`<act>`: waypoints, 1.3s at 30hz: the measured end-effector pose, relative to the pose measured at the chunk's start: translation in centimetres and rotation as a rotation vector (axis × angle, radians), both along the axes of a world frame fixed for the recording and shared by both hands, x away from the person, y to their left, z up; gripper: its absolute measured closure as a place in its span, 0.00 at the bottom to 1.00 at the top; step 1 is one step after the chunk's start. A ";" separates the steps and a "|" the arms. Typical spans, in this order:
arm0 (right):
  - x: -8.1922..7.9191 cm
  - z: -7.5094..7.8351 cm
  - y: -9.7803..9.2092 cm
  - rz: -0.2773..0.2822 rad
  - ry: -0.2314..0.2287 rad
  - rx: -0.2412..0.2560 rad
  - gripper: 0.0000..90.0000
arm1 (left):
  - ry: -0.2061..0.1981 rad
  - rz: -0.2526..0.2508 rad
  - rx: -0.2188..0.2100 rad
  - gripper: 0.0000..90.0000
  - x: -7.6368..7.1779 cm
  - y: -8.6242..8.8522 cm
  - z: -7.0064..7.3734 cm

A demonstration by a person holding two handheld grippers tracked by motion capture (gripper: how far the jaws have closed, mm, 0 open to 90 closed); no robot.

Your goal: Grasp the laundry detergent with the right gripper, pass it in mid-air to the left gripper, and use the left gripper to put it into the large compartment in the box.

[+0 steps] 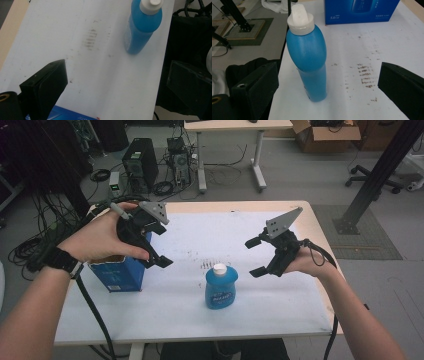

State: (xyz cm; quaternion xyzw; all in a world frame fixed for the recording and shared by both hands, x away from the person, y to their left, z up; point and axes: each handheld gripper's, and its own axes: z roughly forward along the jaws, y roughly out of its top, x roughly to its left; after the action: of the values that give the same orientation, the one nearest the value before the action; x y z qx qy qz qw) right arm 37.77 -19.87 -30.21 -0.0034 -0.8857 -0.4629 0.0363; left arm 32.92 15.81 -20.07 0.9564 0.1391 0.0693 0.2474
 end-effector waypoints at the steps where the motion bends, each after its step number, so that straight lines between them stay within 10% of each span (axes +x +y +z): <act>1: -0.1 -0.3 0.2 0.005 0.003 0.006 0.03 | 0.002 -0.002 0.004 0.04 0.0 0.0 -0.1; 39: -1.7 -7.6 4.3 0.035 0.094 0.127 0.04 | 0.010 -0.006 0.011 0.04 -0.3 0.1 -0.8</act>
State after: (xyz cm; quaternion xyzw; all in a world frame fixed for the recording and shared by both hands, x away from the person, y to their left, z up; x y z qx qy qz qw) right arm 36.03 -15.54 -37.78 -0.0075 -0.8518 -0.5167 0.0862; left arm 32.62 15.95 -20.92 0.9585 0.1371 0.0645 0.2415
